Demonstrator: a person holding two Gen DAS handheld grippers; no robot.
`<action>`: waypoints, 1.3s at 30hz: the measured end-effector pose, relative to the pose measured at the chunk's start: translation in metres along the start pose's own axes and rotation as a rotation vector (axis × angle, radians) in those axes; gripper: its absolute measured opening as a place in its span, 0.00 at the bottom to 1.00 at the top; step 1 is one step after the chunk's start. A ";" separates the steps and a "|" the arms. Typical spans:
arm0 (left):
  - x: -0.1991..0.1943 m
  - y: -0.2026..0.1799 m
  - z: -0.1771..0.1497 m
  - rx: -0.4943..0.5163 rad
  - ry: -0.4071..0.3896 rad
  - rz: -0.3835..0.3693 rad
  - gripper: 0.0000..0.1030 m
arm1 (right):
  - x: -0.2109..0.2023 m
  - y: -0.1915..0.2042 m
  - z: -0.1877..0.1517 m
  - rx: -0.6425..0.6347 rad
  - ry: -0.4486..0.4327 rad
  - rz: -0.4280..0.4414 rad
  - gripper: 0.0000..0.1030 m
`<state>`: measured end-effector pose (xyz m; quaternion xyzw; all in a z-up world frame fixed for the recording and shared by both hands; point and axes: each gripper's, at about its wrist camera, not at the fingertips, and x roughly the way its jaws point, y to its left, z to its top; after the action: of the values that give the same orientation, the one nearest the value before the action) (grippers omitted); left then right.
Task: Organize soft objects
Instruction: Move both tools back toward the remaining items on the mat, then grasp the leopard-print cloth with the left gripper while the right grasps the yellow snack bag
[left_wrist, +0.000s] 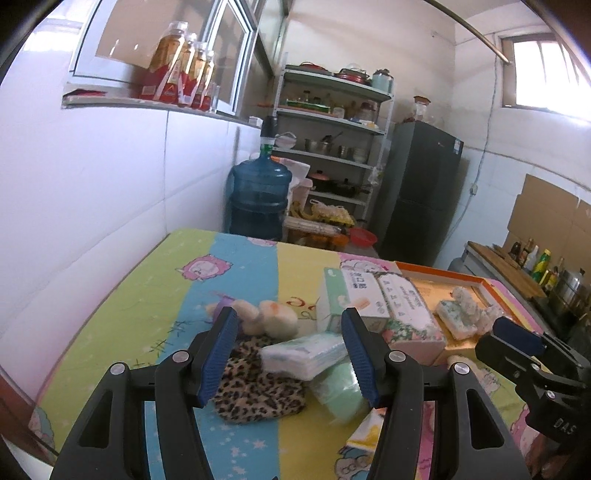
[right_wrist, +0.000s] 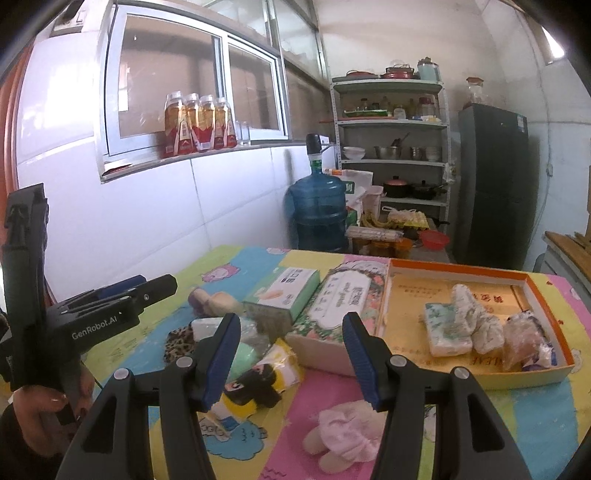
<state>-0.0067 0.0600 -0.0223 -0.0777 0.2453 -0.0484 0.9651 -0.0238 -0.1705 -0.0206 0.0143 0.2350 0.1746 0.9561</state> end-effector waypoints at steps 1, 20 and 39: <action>0.000 0.002 -0.001 0.000 0.002 -0.001 0.58 | 0.001 0.001 -0.002 0.001 0.004 0.002 0.55; 0.029 0.043 -0.041 0.026 0.117 -0.015 0.58 | 0.041 0.023 -0.020 0.005 0.082 0.038 0.55; 0.095 0.052 -0.041 -0.017 0.247 0.009 0.52 | 0.059 0.020 -0.025 0.028 0.115 0.025 0.55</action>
<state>0.0591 0.0932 -0.1110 -0.0783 0.3630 -0.0514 0.9271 0.0071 -0.1332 -0.0666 0.0203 0.2916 0.1837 0.9385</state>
